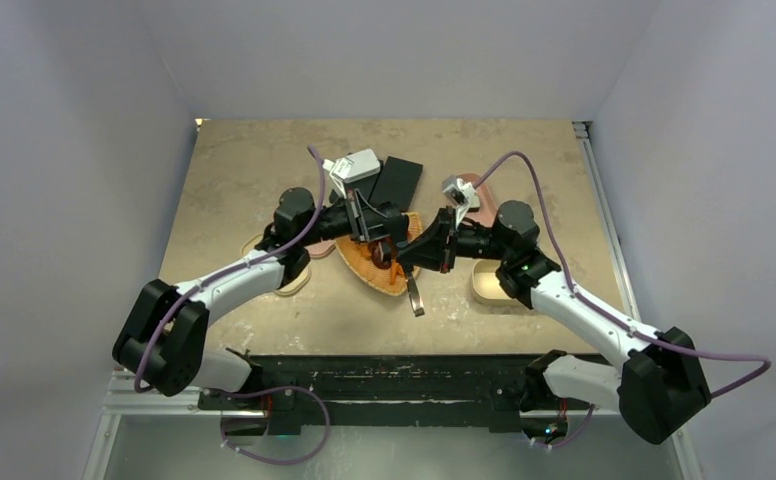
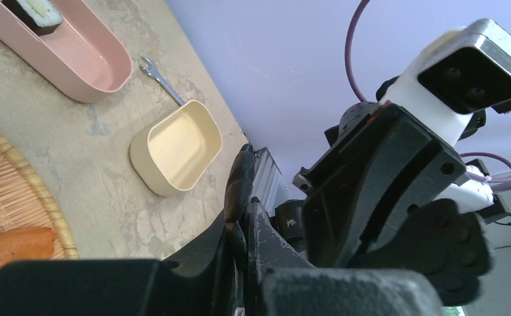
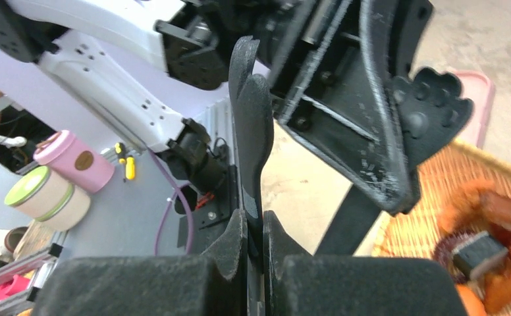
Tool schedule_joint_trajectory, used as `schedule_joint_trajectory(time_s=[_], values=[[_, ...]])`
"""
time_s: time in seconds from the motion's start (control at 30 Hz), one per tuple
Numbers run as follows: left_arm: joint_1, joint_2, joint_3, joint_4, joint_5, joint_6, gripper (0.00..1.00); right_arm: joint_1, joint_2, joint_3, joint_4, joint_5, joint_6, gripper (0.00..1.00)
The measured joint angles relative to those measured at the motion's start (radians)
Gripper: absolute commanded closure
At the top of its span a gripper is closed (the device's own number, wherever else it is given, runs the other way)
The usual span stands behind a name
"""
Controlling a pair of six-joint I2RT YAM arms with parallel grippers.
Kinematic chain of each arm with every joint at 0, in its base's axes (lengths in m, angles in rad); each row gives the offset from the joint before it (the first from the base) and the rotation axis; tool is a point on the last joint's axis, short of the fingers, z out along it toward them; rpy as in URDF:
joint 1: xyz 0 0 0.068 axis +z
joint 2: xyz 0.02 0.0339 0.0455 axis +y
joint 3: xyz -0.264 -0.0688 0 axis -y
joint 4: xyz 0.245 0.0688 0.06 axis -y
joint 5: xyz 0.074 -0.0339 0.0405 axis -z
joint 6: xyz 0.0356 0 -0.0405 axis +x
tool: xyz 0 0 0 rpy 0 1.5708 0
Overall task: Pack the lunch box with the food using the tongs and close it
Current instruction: Pick up the cover from the center of the board.
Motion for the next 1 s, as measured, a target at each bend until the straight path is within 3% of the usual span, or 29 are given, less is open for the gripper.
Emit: schedule_joint_trajectory(time_s=[0.2,0.4,0.43,0.53,0.67,0.77,1.0], values=[[0.068,0.0,0.0,-0.061,0.06,0.011,1.0,0.001,-0.051,-0.024,0.109,-0.081,0.065,1.0],[0.103,0.013,-0.003,-0.048,0.108,-0.041,1.0,0.001,-0.13,-0.022,0.069,-0.077,0.033,0.97],[0.103,0.018,-0.006,-0.026,0.114,-0.055,1.0,0.002,-0.129,-0.02,0.06,-0.072,0.026,0.9],[0.104,0.033,-0.017,0.02,0.121,-0.085,1.0,0.005,-0.117,-0.019,0.03,-0.035,0.019,0.43],[0.151,0.035,-0.031,0.042,0.1,-0.07,1.0,-0.003,-0.109,-0.018,-0.005,0.037,0.04,0.13],[0.183,0.031,-0.032,0.042,0.085,-0.061,1.0,-0.003,-0.109,-0.022,0.014,0.064,0.047,0.02],[0.181,-0.024,-0.032,0.07,0.108,-0.056,1.0,-0.003,-0.081,-0.113,0.152,0.055,0.067,0.01]])
